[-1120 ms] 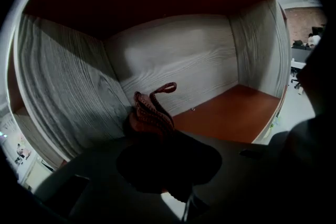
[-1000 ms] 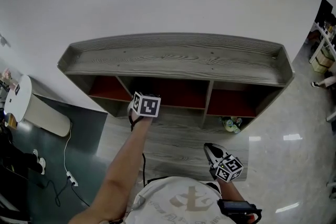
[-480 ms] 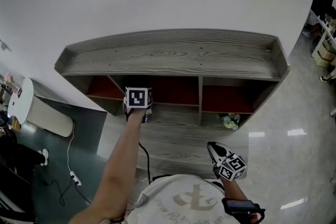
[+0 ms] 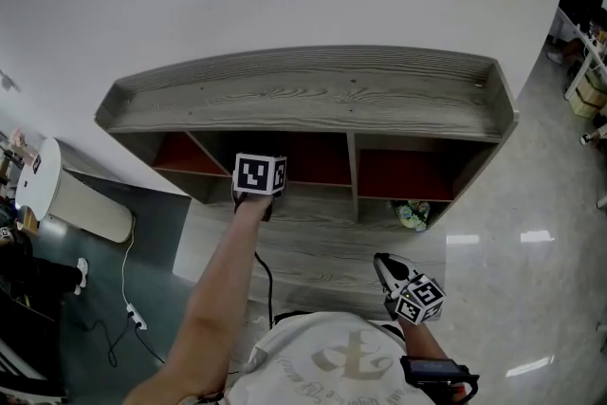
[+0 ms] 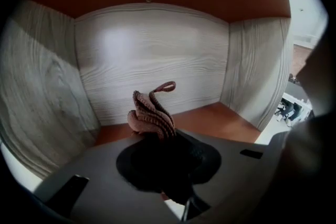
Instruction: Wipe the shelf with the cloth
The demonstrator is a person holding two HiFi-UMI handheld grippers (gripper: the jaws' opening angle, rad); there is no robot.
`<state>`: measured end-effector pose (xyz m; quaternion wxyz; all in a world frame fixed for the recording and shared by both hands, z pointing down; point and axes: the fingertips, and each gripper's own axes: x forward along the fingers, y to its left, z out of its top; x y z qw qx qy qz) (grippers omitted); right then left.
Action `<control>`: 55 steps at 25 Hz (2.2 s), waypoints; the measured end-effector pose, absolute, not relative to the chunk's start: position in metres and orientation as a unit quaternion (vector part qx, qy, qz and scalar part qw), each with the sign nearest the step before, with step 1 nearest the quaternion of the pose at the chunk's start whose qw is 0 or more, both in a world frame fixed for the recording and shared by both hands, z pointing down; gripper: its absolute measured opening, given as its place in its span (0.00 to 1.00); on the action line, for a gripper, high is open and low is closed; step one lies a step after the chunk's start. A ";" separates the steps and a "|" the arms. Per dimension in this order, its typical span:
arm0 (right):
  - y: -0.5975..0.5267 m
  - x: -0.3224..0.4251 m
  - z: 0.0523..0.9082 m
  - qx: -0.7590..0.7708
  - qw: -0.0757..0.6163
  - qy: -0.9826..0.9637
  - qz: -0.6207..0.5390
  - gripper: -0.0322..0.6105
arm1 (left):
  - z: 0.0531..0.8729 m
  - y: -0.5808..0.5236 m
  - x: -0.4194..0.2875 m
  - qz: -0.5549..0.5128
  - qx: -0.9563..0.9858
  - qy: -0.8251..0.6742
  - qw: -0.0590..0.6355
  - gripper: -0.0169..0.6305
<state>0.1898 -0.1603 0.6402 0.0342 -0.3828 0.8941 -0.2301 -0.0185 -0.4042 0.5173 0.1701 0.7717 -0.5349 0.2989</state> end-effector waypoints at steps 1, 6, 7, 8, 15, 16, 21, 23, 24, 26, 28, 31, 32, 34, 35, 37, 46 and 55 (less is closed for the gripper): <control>-0.159 0.192 0.640 -0.382 0.034 0.894 -0.230 0.06 | 0.517 -0.403 -0.012 0.299 0.775 -0.531 0.169 0.13; -0.153 0.206 0.642 -0.384 0.034 0.893 -0.231 0.06 | 0.518 -0.398 0.022 0.303 0.787 -0.513 0.162 0.13; -0.152 0.209 0.643 -0.385 0.034 0.893 -0.231 0.06 | 0.518 -0.397 0.029 0.303 0.790 -0.509 0.161 0.13; -0.152 0.212 0.645 -0.386 0.033 0.893 -0.231 0.06 | 0.519 -0.396 0.036 0.303 0.793 -0.504 0.159 0.13; -0.142 0.223 0.645 -0.394 0.034 0.889 -0.232 0.06 | 0.519 -0.386 0.089 0.314 0.826 -0.441 0.158 0.13; -0.141 0.224 0.645 -0.396 0.035 0.888 -0.232 0.06 | 0.519 -0.384 0.096 0.314 0.831 -0.430 0.162 0.13; -0.136 0.221 0.642 -0.403 0.038 0.885 -0.232 0.06 | 0.518 -0.373 0.118 0.315 0.848 -0.391 0.170 0.13; -0.131 0.219 0.642 -0.405 0.036 0.883 -0.234 0.06 | 0.518 -0.367 0.121 0.316 0.852 -0.382 0.169 0.13; -0.129 0.217 0.641 -0.406 0.036 0.883 -0.235 0.06 | 0.518 -0.364 0.122 0.317 0.853 -0.378 0.170 0.13; -0.125 0.216 0.641 -0.411 0.035 0.880 -0.236 0.06 | 0.518 -0.357 0.125 0.318 0.857 -0.368 0.169 0.13; -0.123 0.215 0.640 -0.418 0.035 0.877 -0.235 0.06 | 0.518 -0.350 0.127 0.316 0.861 -0.362 0.167 0.13; -0.117 0.206 0.635 -0.422 0.032 0.877 -0.228 0.06 | 0.518 -0.339 0.125 0.311 0.866 -0.355 0.168 0.13; -0.114 0.204 0.633 -0.424 0.031 0.876 -0.227 0.06 | 0.519 -0.335 0.123 0.309 0.867 -0.352 0.170 0.13; -0.112 0.204 0.630 -0.434 0.028 0.872 -0.226 0.06 | 0.518 -0.328 0.124 0.297 0.874 -0.345 0.171 0.13; -0.111 0.205 0.628 -0.441 0.027 0.869 -0.224 0.06 | 0.517 -0.325 0.125 0.284 0.880 -0.340 0.172 0.13; -0.107 0.207 0.624 -0.453 0.027 0.863 -0.222 0.06 | 0.516 -0.318 0.126 0.249 0.892 -0.329 0.186 0.13; -0.082 0.196 0.615 -0.477 0.014 0.851 -0.217 0.06 | 0.535 -0.250 0.112 0.195 0.912 -0.291 0.213 0.13; -0.067 0.192 0.615 -0.489 0.012 0.846 -0.212 0.06 | 0.533 -0.204 0.125 0.195 0.928 -0.267 0.173 0.13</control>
